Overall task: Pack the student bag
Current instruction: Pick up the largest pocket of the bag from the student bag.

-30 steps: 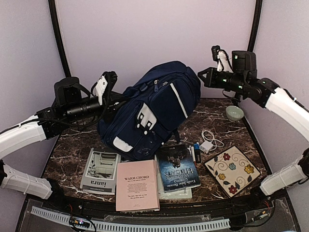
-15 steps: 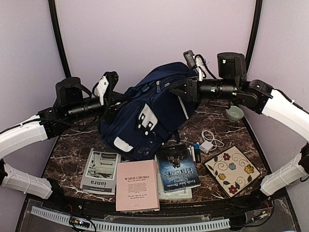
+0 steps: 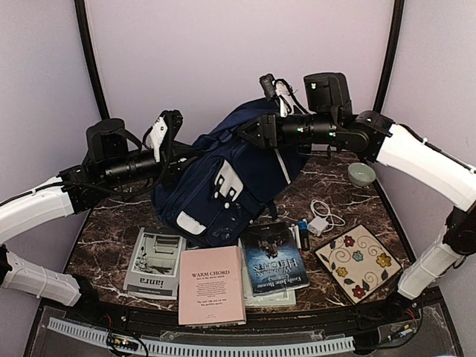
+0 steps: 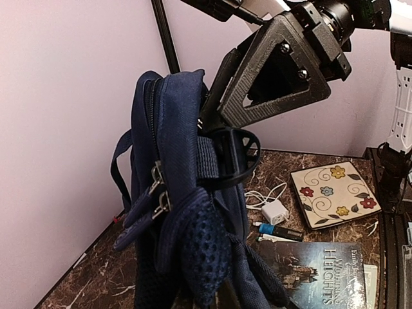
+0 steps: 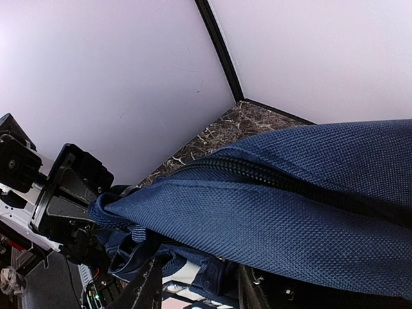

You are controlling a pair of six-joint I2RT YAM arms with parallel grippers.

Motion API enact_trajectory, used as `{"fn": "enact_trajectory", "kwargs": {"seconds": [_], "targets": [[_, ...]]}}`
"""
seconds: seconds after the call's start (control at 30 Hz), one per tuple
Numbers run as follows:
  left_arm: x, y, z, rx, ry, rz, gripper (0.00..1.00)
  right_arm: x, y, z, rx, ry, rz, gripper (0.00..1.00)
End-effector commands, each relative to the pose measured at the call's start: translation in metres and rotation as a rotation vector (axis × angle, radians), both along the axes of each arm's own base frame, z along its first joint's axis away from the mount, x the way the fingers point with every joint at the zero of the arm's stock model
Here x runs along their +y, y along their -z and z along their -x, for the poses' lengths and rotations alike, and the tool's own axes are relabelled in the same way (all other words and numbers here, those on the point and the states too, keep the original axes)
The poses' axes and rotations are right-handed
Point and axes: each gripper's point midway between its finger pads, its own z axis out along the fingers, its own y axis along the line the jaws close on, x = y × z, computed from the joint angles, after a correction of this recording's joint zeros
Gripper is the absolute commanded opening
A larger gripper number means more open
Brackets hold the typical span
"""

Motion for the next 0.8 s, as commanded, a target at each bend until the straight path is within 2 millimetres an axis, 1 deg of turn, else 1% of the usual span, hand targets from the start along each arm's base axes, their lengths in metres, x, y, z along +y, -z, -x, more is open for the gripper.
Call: {"fn": "enact_trajectory", "kwargs": {"seconds": [0.0, 0.07, 0.17, 0.23, 0.33, 0.4, 0.43, 0.57, 0.7, 0.77], "targets": [[-0.004, -0.028, 0.009, -0.061, 0.054, 0.069, 0.0, 0.003, 0.012, -0.005, 0.049, 0.02, 0.012, 0.39], [-0.004, -0.029, 0.01, -0.062, 0.057, 0.073, 0.0, 0.005, 0.019, -0.005, 0.063, 0.015, 0.012, 0.35], [-0.005, -0.031, 0.01, -0.066, 0.063, 0.078, 0.0, 0.009, 0.023, -0.006, 0.077, 0.011, -0.009, 0.27], [-0.005, -0.031, 0.01, -0.066, 0.066, 0.078, 0.0, 0.012, 0.028, -0.009, 0.094, 0.02, -0.013, 0.26], [-0.005, -0.032, 0.011, -0.069, 0.068, 0.081, 0.0, 0.01, 0.037, -0.018, 0.11, 0.071, -0.012, 0.27], [-0.006, -0.032, 0.011, -0.069, 0.069, 0.081, 0.0, 0.01, 0.041, -0.02, 0.111, 0.086, -0.012, 0.25], [-0.006, -0.033, 0.011, -0.071, 0.07, 0.083, 0.0, 0.009, 0.04, -0.023, 0.101, 0.096, -0.016, 0.19], [-0.006, -0.035, 0.012, -0.072, 0.075, 0.09, 0.0, 0.005, 0.042, -0.028, 0.093, 0.127, -0.015, 0.0], [-0.005, -0.036, 0.012, -0.076, 0.071, 0.09, 0.0, 0.002, 0.041, -0.031, 0.1, 0.129, -0.027, 0.0], [-0.004, -0.036, 0.011, -0.08, 0.063, 0.085, 0.0, -0.004, 0.041, -0.034, 0.099, 0.137, -0.028, 0.0]]}}
